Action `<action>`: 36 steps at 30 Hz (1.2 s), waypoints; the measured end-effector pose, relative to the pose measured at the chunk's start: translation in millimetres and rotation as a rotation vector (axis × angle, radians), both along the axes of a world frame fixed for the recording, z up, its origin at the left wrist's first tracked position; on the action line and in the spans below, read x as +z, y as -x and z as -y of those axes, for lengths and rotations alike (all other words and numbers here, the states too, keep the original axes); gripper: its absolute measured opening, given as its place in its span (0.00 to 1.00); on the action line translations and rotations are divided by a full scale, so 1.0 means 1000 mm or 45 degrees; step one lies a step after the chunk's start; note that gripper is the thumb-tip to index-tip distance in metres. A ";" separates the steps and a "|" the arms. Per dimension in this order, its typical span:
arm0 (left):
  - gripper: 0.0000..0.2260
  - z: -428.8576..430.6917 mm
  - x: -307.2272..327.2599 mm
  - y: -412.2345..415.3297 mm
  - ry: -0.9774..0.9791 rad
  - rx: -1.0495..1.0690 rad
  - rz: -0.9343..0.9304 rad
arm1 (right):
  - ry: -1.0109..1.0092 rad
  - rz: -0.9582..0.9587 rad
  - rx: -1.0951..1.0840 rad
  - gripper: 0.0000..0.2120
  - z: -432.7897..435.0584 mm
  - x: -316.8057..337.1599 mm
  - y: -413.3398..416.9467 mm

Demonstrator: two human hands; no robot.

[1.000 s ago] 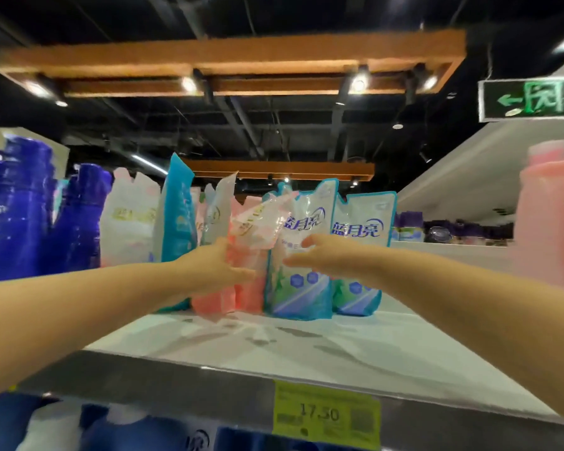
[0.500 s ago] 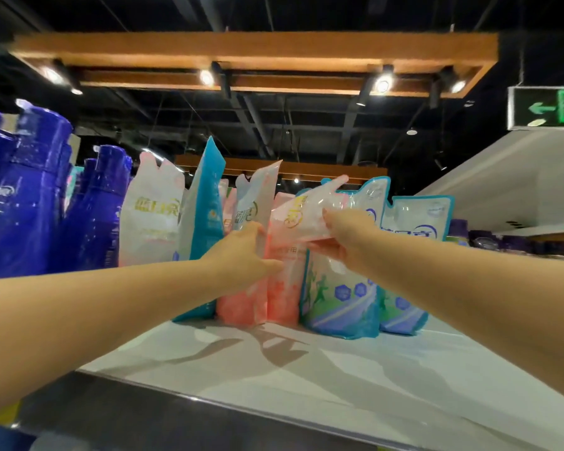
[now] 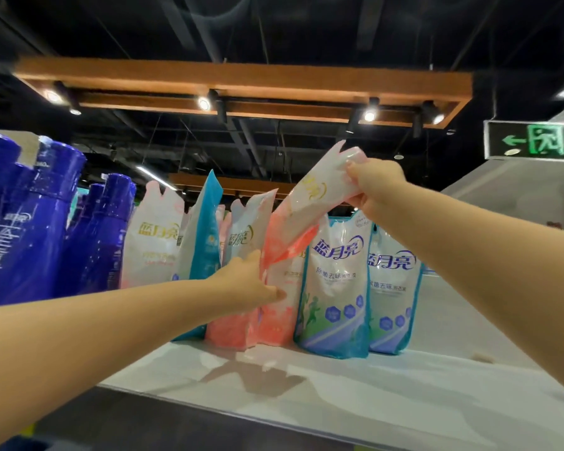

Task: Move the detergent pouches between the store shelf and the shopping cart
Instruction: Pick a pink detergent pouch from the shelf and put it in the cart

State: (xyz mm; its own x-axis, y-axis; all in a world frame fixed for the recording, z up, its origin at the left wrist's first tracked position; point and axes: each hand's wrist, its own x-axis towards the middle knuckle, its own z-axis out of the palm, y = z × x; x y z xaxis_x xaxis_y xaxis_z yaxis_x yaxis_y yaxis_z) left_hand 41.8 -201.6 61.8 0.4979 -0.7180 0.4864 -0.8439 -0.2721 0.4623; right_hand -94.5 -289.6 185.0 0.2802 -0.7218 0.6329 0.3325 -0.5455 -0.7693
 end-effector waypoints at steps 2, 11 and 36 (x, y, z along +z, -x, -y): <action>0.33 0.001 -0.003 0.002 -0.024 0.009 0.003 | -0.059 0.123 -0.070 0.15 0.002 0.007 0.017; 0.53 0.012 -0.014 0.057 0.005 -0.188 0.152 | -0.018 0.126 -0.141 0.19 0.014 -0.018 0.051; 0.39 0.041 -0.003 0.175 0.471 -0.675 -0.517 | -0.386 -0.287 0.329 0.17 -0.002 -0.126 0.160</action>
